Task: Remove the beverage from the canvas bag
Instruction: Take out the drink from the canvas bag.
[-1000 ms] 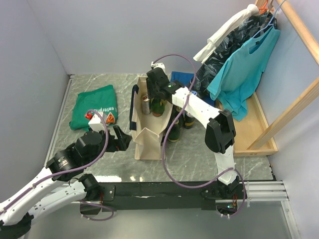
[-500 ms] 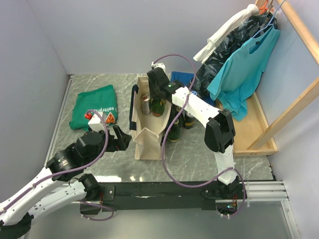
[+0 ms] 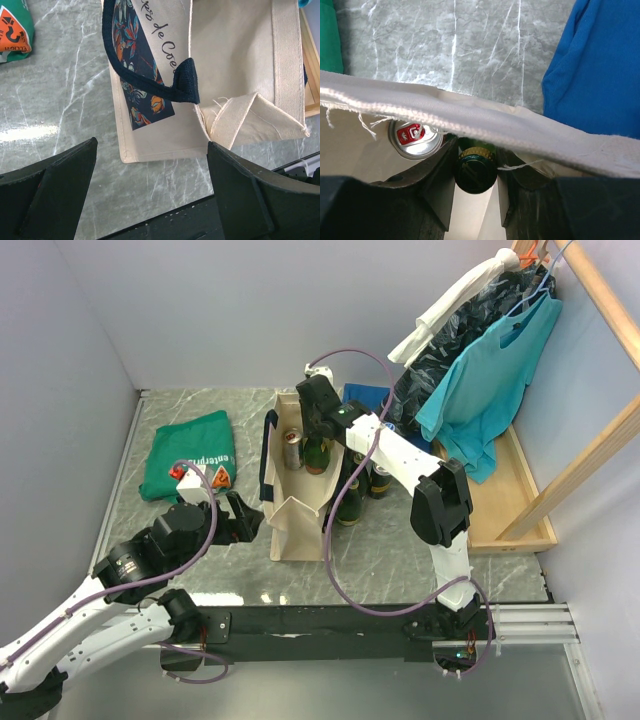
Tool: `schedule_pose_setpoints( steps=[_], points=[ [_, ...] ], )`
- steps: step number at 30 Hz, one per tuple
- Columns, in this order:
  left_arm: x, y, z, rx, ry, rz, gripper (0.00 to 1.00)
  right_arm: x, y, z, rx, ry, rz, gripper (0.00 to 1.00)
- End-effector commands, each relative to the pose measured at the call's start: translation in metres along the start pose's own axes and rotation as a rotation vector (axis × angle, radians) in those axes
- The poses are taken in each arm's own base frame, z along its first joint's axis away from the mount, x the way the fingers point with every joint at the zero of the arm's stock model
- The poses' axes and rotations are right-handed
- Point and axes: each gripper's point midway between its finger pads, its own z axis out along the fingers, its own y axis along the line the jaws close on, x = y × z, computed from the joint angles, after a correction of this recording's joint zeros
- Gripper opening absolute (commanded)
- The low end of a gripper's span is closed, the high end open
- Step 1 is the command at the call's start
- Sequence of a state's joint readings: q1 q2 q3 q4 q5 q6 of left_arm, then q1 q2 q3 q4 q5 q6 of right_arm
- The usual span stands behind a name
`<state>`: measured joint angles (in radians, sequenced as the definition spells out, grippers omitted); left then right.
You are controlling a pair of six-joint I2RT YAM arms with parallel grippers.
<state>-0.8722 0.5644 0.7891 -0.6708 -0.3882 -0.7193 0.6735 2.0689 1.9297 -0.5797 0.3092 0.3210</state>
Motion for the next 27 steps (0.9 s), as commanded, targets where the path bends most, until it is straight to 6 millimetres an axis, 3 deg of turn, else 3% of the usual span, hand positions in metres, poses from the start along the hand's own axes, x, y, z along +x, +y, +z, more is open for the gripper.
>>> schedule_pose_setpoints(
  steps=[1,2,3,27],
  points=[
    [-0.006,-0.004,-0.001,0.01,-0.022,-0.006,0.96,-0.014,0.0,0.0,-0.014,-0.027,0.017,0.07],
    [-0.006,-0.004,-0.001,0.011,-0.023,-0.007,0.96,-0.014,0.001,-0.001,-0.019,-0.024,0.016,0.0],
    [-0.005,-0.003,0.0,0.008,-0.022,-0.005,0.96,-0.014,0.002,-0.001,-0.023,-0.024,0.014,0.0],
    [-0.006,-0.003,-0.001,0.006,-0.024,-0.007,0.96,-0.077,-0.002,-0.074,-0.064,-0.177,-0.05,0.0]
  ],
)
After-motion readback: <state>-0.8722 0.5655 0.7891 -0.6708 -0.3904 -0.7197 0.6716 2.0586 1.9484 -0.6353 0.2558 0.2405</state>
